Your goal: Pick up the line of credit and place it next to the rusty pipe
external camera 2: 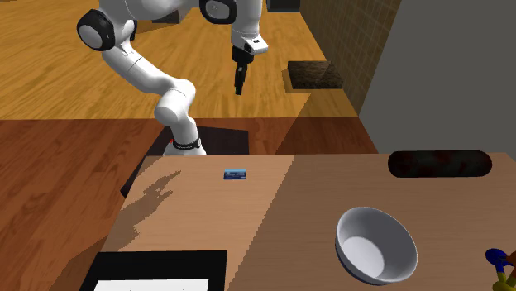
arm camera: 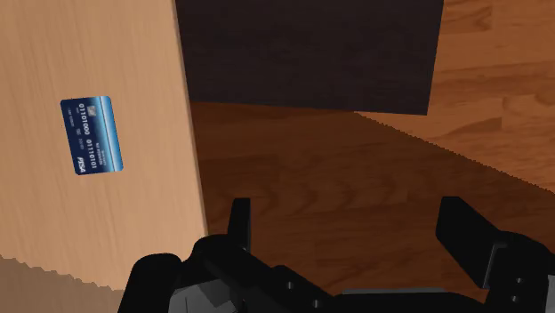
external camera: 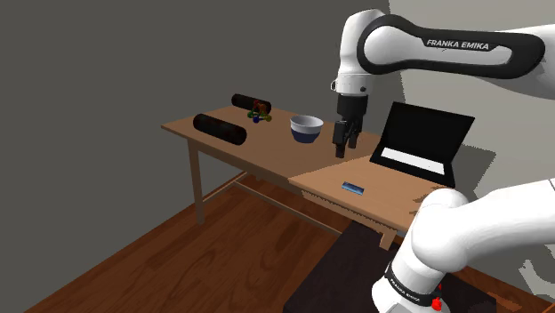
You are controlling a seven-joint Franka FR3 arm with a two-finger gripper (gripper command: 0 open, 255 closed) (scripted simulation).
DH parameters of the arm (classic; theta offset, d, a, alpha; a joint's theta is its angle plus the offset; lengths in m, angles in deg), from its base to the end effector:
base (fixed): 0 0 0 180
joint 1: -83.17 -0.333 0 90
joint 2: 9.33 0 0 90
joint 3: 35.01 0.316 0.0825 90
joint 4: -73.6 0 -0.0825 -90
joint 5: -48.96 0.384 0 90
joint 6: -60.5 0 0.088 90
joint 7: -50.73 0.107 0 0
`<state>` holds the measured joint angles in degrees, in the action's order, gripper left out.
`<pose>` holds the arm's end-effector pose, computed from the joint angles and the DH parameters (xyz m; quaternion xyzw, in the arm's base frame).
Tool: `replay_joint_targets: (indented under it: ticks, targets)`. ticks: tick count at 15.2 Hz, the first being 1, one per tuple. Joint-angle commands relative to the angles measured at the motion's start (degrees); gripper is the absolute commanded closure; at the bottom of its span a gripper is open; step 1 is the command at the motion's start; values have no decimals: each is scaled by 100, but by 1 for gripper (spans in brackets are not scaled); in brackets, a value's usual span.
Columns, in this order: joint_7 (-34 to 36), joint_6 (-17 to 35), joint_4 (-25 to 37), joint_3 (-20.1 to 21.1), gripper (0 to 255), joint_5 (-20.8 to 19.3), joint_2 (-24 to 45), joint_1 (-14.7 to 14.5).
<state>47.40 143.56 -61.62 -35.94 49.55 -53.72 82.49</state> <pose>0.2958 -0.0015 0.5755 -0.9972 -0.0298 0.0674 0.0128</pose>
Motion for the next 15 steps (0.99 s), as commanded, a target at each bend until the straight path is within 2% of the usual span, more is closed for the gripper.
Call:
replay_joint_targets:
  ticks: [1, 9, 15]
  targets:
    - [0, 0, 0, 0, 0, 0, 0, 0]
    - [-1103, 1818, -2062, -1070, 0, -762, -1682, 425]
    - [-2149, 3394, -3208, -2350, 0, -1502, -2272, 1018]
